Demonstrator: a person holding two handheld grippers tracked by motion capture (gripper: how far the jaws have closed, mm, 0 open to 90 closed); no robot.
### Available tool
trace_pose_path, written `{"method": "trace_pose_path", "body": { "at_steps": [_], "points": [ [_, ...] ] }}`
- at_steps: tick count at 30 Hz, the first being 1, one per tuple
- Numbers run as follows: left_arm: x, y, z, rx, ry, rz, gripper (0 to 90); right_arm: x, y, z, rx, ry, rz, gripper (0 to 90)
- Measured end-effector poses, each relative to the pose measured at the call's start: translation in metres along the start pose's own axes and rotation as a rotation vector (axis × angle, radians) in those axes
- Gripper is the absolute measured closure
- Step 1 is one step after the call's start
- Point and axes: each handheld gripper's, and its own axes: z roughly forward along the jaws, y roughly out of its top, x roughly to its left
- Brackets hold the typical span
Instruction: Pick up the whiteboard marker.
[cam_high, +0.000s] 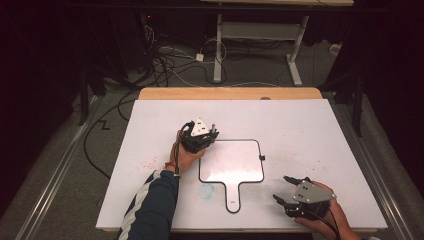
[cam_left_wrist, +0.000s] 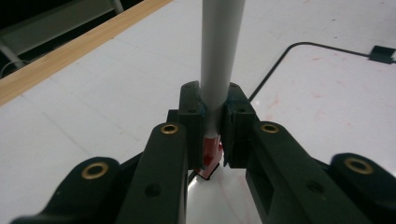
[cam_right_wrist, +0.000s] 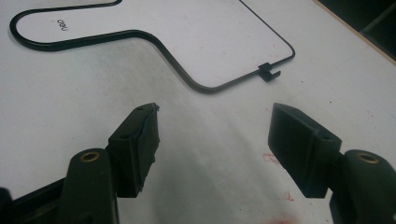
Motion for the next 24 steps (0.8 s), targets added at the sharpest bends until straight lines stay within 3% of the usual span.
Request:
{"method": "trace_pose_path", "body": {
  "at_steps": [2, 4, 9, 11, 13, 16, 18, 24],
  "points": [
    [-0.001, -0.001, -0.001, -0.002, -0.014, -0.018, 78.7, 0.000, 0.000, -0.001, 0.000, -0.003, 0.007, 34.5],
    [-0.004, -0.001, -0.001, -0.009, -0.056, -0.032, 78.7, -0.001, -0.001, -0.002, -0.001, -0.005, 0.008, 34.5],
    [-0.026, 0.006, 0.000, 0.005, -0.133, 0.065, 78.7, 0.000, 0.000, -0.004, -0.006, -0.009, 0.006, 34.5],
    [-0.026, 0.007, -0.001, 0.014, -0.119, 0.097, 78.7, 0.000, 0.000, -0.003, -0.007, -0.011, 0.008, 34.5],
    [-0.021, 0.007, -0.001, 0.026, -0.069, 0.102, 78.7, 0.000, 0.000, -0.003, -0.005, -0.009, 0.007, 34.5],
    [-0.010, 0.003, -0.001, 0.020, -0.033, 0.044, 78.7, 0.001, 0.001, -0.002, 0.000, -0.005, 0.005, 34.5],
    [-0.008, 0.001, -0.002, 0.011, -0.043, 0.014, 78.7, 0.001, 0.001, -0.002, -0.003, -0.005, 0.005, 34.5],
    [-0.028, 0.003, -0.007, 0.017, -0.164, 0.065, 78.7, 0.000, 0.000, -0.002, -0.003, -0.007, 0.004, 34.5]
  ]
}}
